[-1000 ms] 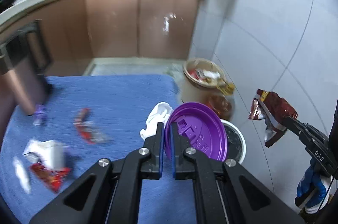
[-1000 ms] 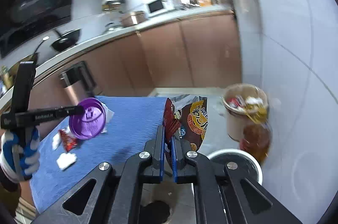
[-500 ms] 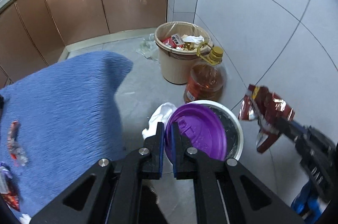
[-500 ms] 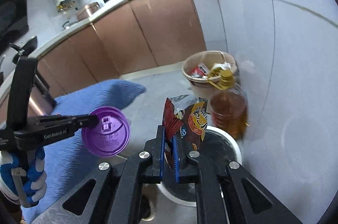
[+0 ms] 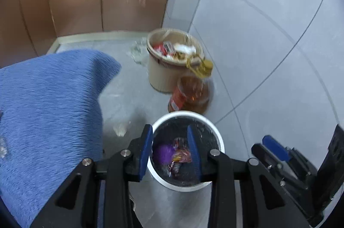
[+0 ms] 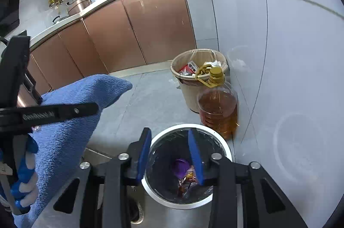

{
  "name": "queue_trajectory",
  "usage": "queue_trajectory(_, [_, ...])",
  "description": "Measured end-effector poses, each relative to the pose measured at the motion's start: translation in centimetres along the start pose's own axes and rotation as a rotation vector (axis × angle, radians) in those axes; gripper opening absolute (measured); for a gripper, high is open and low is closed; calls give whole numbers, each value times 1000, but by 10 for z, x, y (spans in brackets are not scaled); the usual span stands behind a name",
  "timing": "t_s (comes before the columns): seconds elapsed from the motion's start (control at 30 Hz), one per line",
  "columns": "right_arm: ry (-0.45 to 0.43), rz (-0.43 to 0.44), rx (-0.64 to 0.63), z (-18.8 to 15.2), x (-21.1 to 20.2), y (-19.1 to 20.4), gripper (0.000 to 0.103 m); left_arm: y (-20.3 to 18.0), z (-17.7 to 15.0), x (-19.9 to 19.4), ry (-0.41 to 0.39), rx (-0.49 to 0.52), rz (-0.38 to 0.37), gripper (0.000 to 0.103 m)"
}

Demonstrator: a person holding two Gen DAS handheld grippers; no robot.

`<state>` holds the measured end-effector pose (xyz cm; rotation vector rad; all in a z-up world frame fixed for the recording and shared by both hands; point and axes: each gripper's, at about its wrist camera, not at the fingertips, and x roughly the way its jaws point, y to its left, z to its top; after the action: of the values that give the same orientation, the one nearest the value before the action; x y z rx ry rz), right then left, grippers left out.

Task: Collect trash
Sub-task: 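Carry the lid and wrapper over the bin and open both grippers, then lower the right gripper to the floor beside the bin toward the crumpled tissue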

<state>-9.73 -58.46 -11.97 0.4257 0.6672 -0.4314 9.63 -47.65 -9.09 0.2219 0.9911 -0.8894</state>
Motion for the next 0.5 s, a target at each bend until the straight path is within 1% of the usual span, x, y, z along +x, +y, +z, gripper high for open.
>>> queue_trajectory(0.03, [-9,-4,-10,0,-4,3,40,4,1,-11,-23,-6,-6,32])
queue_trajectory(0.07, [-15,-7,-17,1,-7,6,42,8,1,-23,-50,-10,-3,32])
queue_trajectory(0.13, [-33,-10,-29,3,-17,10,48,16,2,-46,-98,-11,12,32])
queue_trajectory(0.2, [-55,-15,-33,4,-27,15,50,26,2,-65,-122,-15,17,32])
queue_trajectory(0.33, [-89,-1,-26,7,-44,22,50,44,-2,-98,-154,-34,31,32])
queue_trajectory(0.5, [-96,17,-37,5,-56,38,50,66,-20,-134,-197,-56,89,32])
